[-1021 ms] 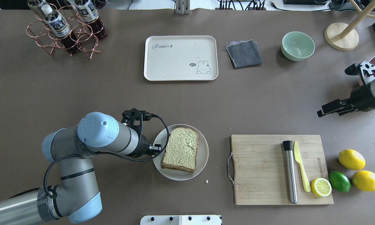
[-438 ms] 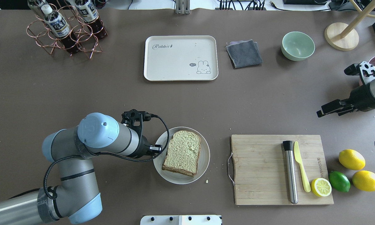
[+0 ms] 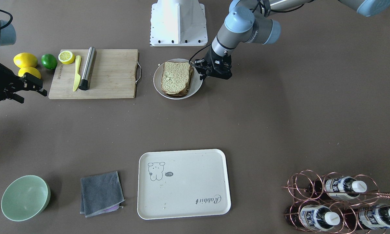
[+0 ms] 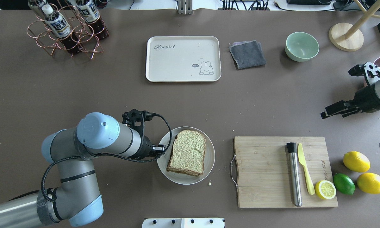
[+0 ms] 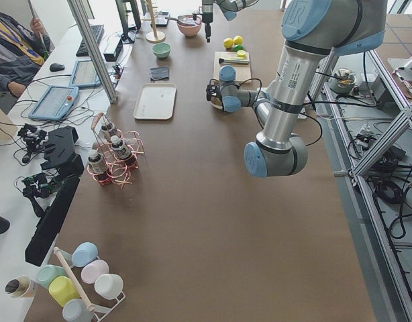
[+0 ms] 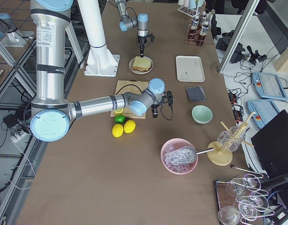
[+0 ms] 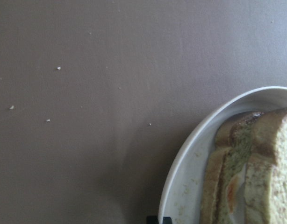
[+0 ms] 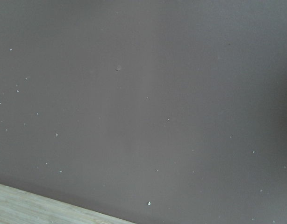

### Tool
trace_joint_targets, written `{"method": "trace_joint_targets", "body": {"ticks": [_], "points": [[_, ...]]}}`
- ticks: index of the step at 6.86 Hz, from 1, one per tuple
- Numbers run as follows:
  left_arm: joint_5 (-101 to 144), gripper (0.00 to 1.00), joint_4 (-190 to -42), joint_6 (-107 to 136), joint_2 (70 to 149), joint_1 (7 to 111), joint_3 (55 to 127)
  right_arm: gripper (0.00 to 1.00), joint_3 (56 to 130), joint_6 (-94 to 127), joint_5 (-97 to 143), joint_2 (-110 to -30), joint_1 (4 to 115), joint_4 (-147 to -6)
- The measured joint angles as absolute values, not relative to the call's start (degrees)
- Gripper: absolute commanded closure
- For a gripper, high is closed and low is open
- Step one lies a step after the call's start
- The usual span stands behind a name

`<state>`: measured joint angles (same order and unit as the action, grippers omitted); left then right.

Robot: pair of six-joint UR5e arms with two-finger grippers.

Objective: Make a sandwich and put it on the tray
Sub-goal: 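Slide the plate with the left gripper onto the cream tray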

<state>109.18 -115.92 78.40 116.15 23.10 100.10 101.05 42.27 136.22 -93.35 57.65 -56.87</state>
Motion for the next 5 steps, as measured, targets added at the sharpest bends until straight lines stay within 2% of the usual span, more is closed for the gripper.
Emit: {"method": "trace_joint_targets", "body": {"ticks": [3, 5], "points": [[113.3, 1.00, -115.7, 81.3, 118.8, 29.6, 98.9, 0.00, 101.2, 42.3, 136.5, -93.4, 57.7, -56.7], [116.9, 1.00, -116.1, 81.3, 124.4, 35.5, 91.2, 0.00, 101.2, 42.3, 136.5, -93.3, 57.6, -56.5]]}}
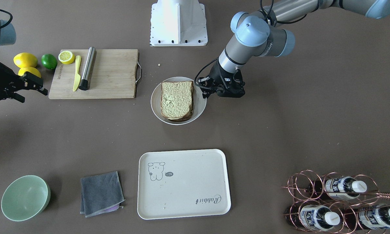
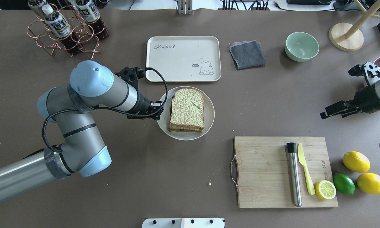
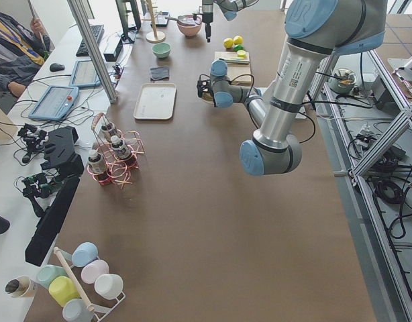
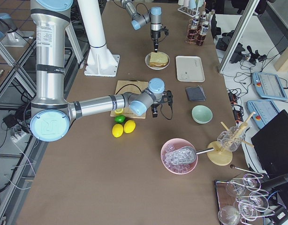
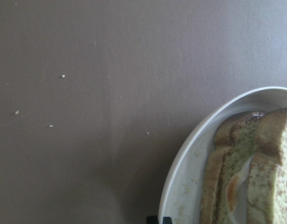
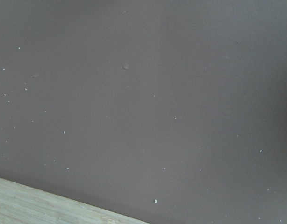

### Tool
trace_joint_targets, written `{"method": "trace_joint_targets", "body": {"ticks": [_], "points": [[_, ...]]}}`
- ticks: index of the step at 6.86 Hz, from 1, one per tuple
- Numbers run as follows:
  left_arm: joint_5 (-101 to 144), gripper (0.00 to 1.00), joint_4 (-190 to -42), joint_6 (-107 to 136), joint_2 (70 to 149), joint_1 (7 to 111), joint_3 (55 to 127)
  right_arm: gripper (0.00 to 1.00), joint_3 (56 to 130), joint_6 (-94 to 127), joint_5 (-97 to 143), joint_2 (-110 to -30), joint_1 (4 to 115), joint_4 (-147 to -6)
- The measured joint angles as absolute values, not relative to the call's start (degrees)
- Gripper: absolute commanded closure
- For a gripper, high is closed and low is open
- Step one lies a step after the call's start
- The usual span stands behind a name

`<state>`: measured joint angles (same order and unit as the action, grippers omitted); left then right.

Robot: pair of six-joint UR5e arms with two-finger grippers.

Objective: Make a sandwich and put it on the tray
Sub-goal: 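Slide the plate with the left gripper onto the cream tray, then settle the plate on the tray and open the left gripper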

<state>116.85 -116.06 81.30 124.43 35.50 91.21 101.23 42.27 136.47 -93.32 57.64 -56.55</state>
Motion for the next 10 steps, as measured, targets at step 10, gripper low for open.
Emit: {"method": "trace_joint_targets", "body": {"ticks": [10], "points": [[122.9, 1.00, -139.3, 79.7, 147.4, 47.1, 41.0, 0.00, 103.0, 42.3, 136.2, -92.4, 58.5, -56.4]]}}
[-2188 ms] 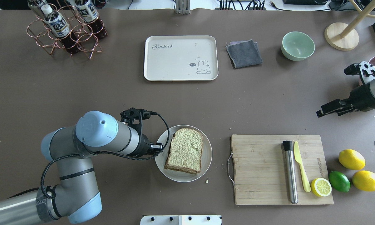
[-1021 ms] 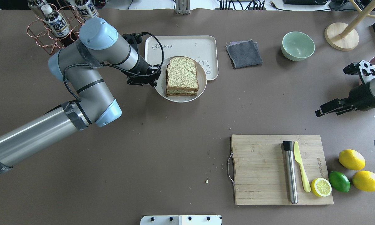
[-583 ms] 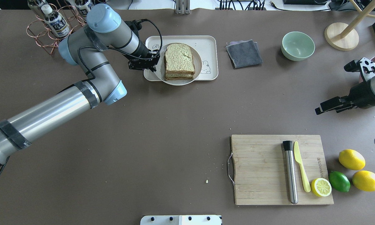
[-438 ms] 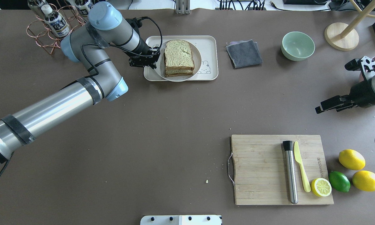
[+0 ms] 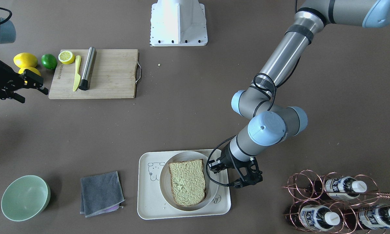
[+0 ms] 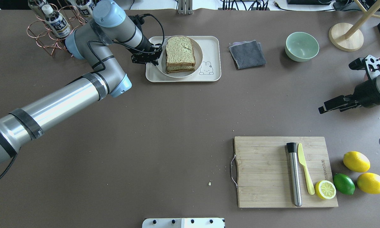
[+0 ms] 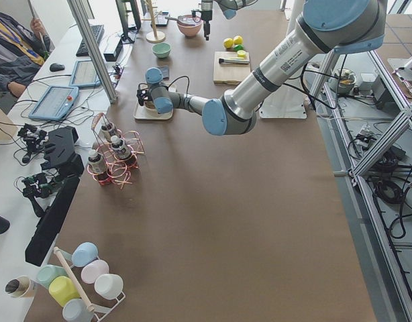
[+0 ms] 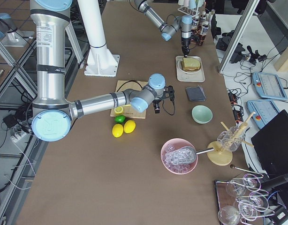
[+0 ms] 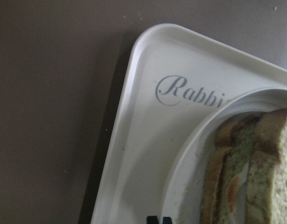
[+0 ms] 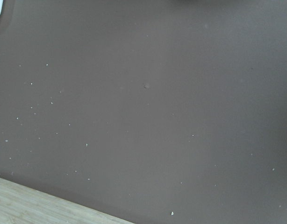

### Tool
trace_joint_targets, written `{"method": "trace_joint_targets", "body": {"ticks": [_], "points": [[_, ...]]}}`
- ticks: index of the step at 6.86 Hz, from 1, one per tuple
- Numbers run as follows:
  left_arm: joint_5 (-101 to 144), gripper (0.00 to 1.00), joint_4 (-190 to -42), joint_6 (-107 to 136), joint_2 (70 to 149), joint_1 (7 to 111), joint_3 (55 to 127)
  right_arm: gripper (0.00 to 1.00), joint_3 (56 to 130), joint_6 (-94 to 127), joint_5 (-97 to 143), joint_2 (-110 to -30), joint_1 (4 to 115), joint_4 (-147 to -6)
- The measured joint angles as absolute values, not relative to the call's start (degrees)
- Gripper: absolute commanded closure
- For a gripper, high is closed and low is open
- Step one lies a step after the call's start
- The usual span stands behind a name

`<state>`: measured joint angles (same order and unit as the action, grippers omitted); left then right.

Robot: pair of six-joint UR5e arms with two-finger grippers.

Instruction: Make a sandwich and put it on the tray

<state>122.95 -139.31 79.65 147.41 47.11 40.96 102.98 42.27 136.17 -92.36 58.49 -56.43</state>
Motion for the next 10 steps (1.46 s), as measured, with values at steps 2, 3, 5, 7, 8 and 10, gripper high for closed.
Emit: {"method": "trace_joint_targets", "body": {"ticks": [2, 3, 5, 7, 8, 10], "points": [[121.8, 1.00, -140.3, 79.6, 148.2, 46.8, 40.0, 0.00, 103.0, 42.3, 136.2, -92.3, 58.5, -56.4], [121.6, 0.57, -140.7, 79.6, 148.4, 46.8, 39.9, 0.00, 102.9, 42.3, 136.2, -92.3, 58.5, -56.4], [121.3, 0.25, -141.4, 79.7, 148.4, 46.5, 39.9, 0.00, 102.9, 42.3, 136.2, -92.4, 58.4, -56.4], [121.0, 0.20, -141.6, 79.8, 148.4, 46.5, 40.3, 0.00, 102.8, 42.4, 136.2, -92.3, 58.4, -56.4], [120.9, 0.14, -141.4, 79.9, 148.2, 46.5, 41.3, 0.00, 102.9, 42.4, 136.1, -92.2, 58.4, -56.4], [120.8, 0.04, -136.6, 79.3, 142.3, 46.8, 52.8, 0.00, 102.4, 42.4, 135.6, -92.3, 58.4, -56.6]]}}
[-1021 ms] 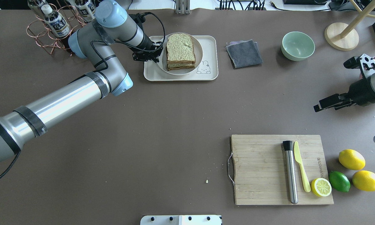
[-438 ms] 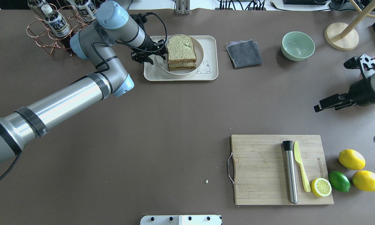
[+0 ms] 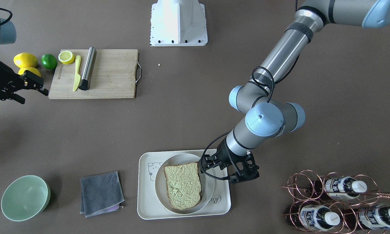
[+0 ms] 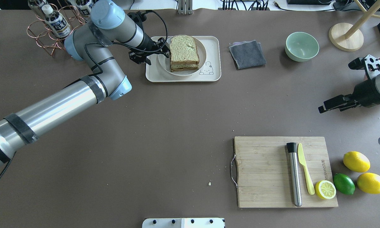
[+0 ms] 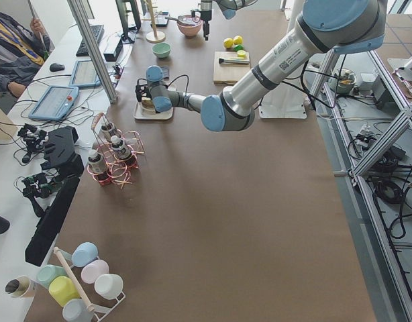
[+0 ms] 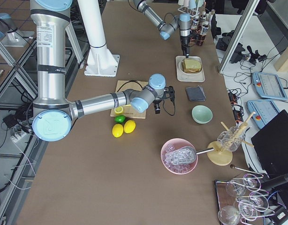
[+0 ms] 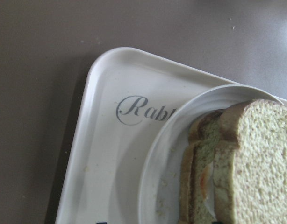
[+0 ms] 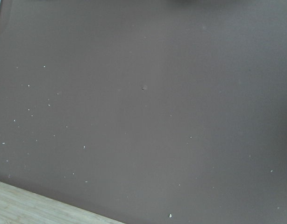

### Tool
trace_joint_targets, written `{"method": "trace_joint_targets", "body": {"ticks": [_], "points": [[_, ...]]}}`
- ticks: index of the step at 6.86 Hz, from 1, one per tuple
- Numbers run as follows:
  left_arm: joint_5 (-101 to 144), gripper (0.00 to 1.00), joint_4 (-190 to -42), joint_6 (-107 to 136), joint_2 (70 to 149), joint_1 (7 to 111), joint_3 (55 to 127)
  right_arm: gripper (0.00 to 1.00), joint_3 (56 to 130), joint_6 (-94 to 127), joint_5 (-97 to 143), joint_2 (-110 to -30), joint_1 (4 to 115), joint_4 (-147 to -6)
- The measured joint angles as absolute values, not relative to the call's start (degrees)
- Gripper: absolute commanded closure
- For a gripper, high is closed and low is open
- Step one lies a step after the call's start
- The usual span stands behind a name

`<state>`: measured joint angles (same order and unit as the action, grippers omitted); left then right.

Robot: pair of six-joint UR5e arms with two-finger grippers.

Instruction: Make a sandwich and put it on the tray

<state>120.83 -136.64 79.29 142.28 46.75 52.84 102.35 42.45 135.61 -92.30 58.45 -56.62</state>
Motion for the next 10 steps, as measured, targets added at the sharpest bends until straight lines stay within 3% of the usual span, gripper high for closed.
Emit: {"method": "trace_joint_targets", "body": {"ticks": [3, 6, 8, 10], "points": [[121.2, 0.03, -126.1, 75.3, 128.3, 47.4, 76.1, 0.00, 100.5, 42.1, 133.8, -93.2, 59.0, -56.9], [121.3, 0.03, -114.6, 55.0, 110.5, 50.7, 96.9, 0.00, 94.4, 30.0, 133.5, -95.0, 65.2, -57.1], [122.8, 0.03, -110.4, 40.0, 98.8, 55.7, 105.2, 0.00, 89.2, 17.8, 133.9, -95.7, 72.7, -58.0], [125.6, 0.03, -108.0, 27.1, 91.3, 62.6, 107.8, 0.00, 87.0, 4.8, 134.0, -95.7, 80.7, -65.7]]}}
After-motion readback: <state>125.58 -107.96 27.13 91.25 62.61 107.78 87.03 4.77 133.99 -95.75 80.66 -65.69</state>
